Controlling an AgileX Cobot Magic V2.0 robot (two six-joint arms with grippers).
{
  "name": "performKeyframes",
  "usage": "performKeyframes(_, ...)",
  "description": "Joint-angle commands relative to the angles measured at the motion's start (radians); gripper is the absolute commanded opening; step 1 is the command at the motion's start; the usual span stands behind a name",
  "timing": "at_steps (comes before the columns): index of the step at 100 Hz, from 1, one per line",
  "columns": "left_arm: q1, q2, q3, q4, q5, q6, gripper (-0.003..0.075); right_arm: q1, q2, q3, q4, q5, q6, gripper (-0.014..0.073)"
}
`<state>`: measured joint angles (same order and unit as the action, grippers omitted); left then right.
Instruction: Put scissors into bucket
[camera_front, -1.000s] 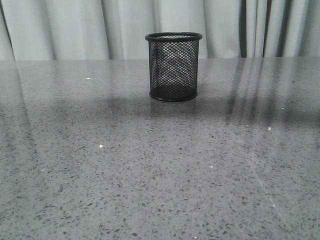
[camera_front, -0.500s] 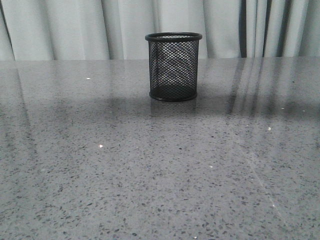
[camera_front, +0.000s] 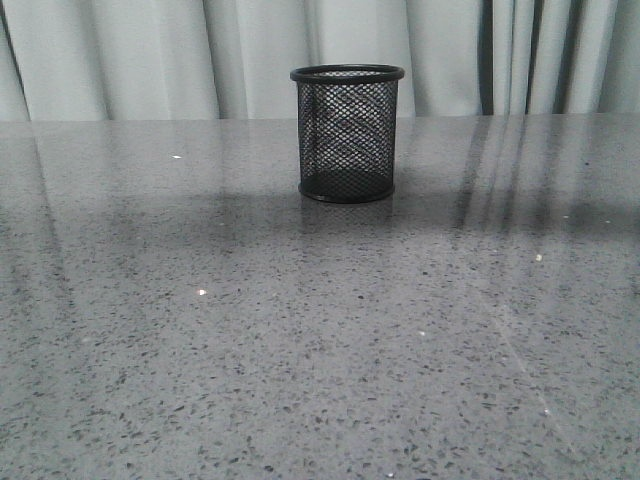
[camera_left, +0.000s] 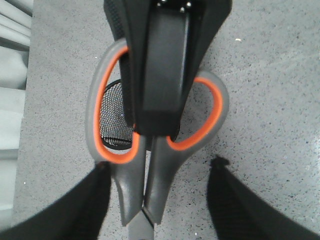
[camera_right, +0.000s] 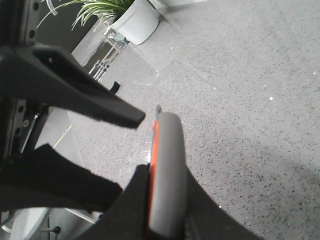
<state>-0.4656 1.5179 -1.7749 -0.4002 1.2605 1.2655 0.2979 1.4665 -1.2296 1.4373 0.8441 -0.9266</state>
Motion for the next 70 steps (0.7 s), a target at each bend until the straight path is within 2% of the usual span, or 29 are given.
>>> performKeyframes(1, -0.008, -0.043, -0.034, -0.041, 0.002, -0.039, 0.047, -0.003, -0.033, -0.03, 0.054, 0.001, -0.019, -0.0073)
performKeyframes(20, 0.042, -0.048, -0.034, -0.032, 0.004, -0.11, 0.044, -0.03, -0.036, -0.057, -0.002, 0.003, -0.019, -0.0052)
performKeyframes(42, 0.189, -0.082, -0.034, -0.034, 0.006, -0.209, 0.0438, -0.078, -0.037, -0.149, -0.147, 0.008, 0.054, -0.0042)
performKeyframes(70, 0.348, -0.136, -0.034, -0.044, 0.01, -0.302, 0.0438, -0.115, -0.037, -0.316, -0.551, -0.006, 0.311, -0.0042)
